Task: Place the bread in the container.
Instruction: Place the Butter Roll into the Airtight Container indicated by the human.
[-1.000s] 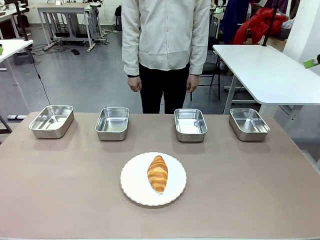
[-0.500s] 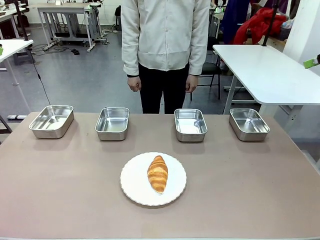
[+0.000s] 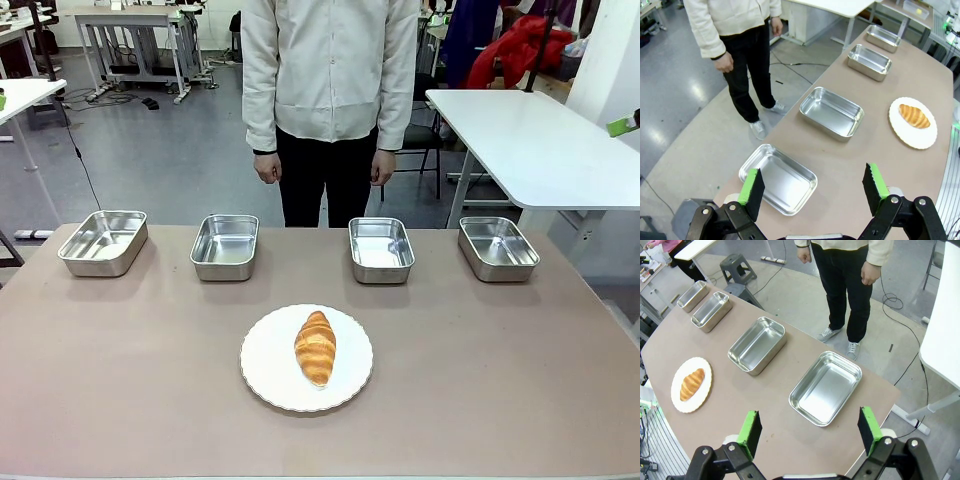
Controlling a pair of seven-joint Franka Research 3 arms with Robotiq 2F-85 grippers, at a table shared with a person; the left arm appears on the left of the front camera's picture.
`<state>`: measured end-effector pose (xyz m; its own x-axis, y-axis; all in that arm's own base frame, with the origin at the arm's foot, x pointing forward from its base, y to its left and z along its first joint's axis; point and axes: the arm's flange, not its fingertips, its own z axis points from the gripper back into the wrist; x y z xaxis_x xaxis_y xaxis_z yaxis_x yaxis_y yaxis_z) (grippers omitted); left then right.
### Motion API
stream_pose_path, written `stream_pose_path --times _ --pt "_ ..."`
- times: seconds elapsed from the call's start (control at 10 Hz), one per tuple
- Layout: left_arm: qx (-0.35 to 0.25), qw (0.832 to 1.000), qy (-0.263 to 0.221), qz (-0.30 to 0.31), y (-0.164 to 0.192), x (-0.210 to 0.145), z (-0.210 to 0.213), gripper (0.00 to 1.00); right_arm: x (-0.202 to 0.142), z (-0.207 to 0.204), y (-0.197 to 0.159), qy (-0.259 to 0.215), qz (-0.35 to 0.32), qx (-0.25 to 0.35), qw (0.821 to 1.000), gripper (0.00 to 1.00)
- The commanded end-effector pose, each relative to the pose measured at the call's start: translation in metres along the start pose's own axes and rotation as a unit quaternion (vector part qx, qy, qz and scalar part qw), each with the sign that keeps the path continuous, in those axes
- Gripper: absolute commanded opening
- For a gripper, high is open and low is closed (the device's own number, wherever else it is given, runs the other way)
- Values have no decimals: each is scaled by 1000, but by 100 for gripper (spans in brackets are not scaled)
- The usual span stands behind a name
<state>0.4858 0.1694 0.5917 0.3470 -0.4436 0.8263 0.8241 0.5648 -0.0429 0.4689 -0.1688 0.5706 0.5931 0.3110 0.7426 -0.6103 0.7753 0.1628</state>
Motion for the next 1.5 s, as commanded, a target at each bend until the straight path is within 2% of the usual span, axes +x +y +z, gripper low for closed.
stream_pose_path --times 0.0,1.4 --pt "-1 1000 -3 -1 0 1 0 100 1 -1 0 -6 2 4 1000 100" --pt "-1 1000 -3 -1 0 1 0 100 1 -1 0 -6 2 4 1000 100"
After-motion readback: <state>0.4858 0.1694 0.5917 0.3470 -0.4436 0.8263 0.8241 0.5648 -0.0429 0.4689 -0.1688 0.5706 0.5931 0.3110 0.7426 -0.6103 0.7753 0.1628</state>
